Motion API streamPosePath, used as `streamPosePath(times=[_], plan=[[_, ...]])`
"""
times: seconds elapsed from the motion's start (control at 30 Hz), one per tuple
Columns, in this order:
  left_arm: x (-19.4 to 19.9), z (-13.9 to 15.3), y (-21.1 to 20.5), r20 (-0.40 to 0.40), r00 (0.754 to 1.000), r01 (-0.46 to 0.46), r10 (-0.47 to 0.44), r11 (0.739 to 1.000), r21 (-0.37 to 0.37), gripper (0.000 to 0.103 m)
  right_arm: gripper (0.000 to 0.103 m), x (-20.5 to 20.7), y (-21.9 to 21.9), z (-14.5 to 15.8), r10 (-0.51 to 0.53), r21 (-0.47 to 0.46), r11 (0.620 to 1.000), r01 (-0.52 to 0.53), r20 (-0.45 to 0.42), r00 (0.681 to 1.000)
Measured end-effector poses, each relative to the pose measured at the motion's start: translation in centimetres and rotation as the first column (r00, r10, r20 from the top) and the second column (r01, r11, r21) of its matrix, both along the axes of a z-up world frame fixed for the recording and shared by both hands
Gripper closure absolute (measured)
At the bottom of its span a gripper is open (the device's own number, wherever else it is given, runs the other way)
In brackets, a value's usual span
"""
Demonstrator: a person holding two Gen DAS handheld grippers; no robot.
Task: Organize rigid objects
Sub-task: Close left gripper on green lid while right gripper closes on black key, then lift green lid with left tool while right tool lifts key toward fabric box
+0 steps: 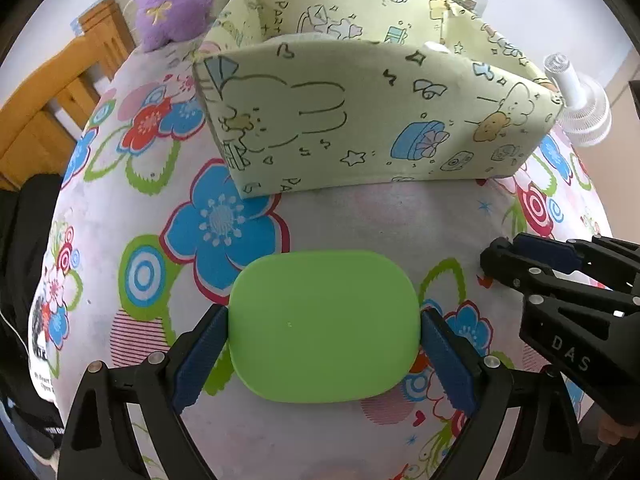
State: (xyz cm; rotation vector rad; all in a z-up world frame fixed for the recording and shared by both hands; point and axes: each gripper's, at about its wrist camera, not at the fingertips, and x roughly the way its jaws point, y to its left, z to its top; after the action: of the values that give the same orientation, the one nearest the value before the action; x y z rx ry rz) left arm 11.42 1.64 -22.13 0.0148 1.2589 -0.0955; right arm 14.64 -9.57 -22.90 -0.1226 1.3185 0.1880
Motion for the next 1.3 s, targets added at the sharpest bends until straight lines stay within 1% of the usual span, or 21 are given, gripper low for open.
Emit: streamPosePath(times=[0.1, 0.13, 0.2, 0.4, 0.5, 0.53, 0.6, 0.8, 0.93, 1.07, 1.3], plan=[[-0.2, 0.4, 0.1, 0.006, 1.0, 0.013, -0.013, 1.0, -0.007, 0.008, 0.069, -0.4, -0.1, 0.4, -0.033, 0.018, 0.999, 0.033, -0.005, 0.999], [-0.3, 0.6, 0.3, 0.009, 1.0, 0.018, -0.018, 1.0, -0.01, 0.008, 0.069, -0.5, -0.9, 0.4, -0.043, 0.026, 0.999, 0.043, -0.007, 0.999], [-0.5, 0.9, 0.4, 0.013, 1.0, 0.027, -0.027, 1.0, -0.011, 0.008, 0.069, -1.0, -1.1, 0.8, -0.059, 0.031, 0.998, 0.06, -0.005, 0.998], [-1.6, 1.3, 0.0, 0.03, 0.998, 0.055, -0.054, 0.998, -0.011, 0.008, 0.069, -2.3, -1.3, 1.6, -0.09, 0.043, 0.995, 0.09, -0.001, 0.996], [-2.1, 1.6, -0.1, 0.039, 0.997, 0.065, -0.065, 0.998, -0.008, 0.008, 0.069, -3.2, -1.5, 2.1, -0.105, 0.043, 0.994, 0.104, 0.007, 0.994], [-2.2, 1.7, 0.0, 0.042, 0.997, 0.069, -0.068, 0.998, -0.006, 0.008, 0.069, -4.3, -1.4, 2.2, -0.107, 0.043, 0.993, 0.107, 0.01, 0.994], [-2.7, 2.0, 0.1, 0.048, 0.996, 0.075, -0.075, 0.997, -0.005, 0.008, 0.069, -5.2, -1.5, 2.7, -0.117, 0.044, 0.992, 0.116, 0.02, 0.993], [-3.6, 3.6, 0.2, 0.077, 0.993, 0.09, -0.089, 0.996, -0.011, 0.008, 0.069, -6.9, -1.2, 4.2, -0.139, 0.048, 0.99, 0.136, 0.054, 0.989], [-4.2, 4.9, 0.4, 0.102, 0.989, 0.104, -0.106, 0.994, 0.017, 0.008, 0.069, -8.1, -0.7, 5.3, -0.144, 0.055, 0.989, 0.14, 0.063, 0.988], [-4.3, 6.0, 0.8, 0.122, 0.987, 0.107, -0.108, 0.994, 0.014, 0.008, 0.068, -7.6, -0.3, 5.8, -0.138, 0.064, 0.989, 0.133, 0.073, 0.988], [-4.4, 8.0, 1.2, 0.169, 0.979, 0.111, -0.113, 0.994, 0.023, 0.008, 0.068, -8.2, 0.0, 8.0, -0.146, 0.085, 0.987, 0.136, 0.113, 0.983]])
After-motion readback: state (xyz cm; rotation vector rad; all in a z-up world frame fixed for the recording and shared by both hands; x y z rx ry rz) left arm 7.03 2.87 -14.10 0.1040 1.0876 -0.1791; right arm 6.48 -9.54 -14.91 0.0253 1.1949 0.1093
